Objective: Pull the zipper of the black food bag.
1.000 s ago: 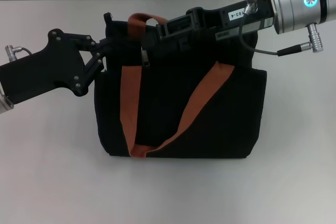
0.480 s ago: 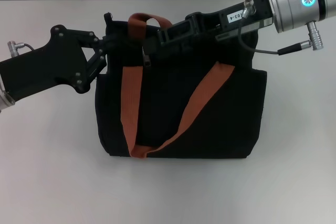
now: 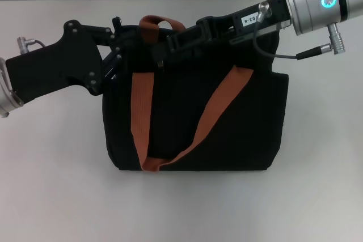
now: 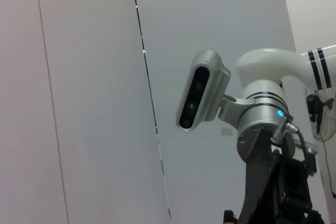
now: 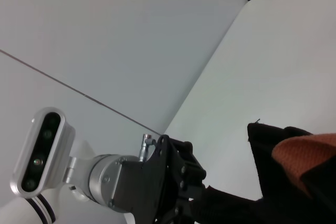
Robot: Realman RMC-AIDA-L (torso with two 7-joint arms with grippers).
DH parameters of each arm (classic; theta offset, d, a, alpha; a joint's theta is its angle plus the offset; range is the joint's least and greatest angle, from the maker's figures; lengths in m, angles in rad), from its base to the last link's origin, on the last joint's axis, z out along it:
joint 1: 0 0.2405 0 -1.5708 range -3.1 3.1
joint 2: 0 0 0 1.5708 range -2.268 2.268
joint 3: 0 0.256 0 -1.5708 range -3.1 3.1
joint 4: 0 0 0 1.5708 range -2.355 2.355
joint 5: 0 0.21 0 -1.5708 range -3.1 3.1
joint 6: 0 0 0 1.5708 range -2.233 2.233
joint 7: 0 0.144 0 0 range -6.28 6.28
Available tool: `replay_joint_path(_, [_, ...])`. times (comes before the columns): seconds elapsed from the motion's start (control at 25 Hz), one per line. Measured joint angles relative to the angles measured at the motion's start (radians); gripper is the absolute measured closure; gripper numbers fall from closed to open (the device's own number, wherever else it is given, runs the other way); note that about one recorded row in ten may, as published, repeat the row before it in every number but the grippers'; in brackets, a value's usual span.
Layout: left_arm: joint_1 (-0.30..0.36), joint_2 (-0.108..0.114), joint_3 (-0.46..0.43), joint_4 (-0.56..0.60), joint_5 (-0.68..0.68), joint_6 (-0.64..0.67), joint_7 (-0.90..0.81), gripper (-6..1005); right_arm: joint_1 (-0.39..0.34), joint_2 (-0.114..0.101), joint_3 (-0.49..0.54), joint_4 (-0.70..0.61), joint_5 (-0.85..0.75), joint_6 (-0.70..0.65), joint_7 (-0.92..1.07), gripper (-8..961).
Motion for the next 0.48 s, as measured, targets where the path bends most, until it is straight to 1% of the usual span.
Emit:
replay_joint_path(0.2, [-0.012, 0.0, 0.0, 0.0, 0.0, -0.004, -0.017, 974, 0.0, 0.0, -0.011, -0.003, 0.0, 0.006, -0.005, 385])
replay_joint_path(0.48, [-0.003, 0.004, -0.008, 0.0, 0.0, 0.003, -0.017, 974, -0.007, 0.001, -0.014, -0.014, 0.0, 0.006, -0.005, 384])
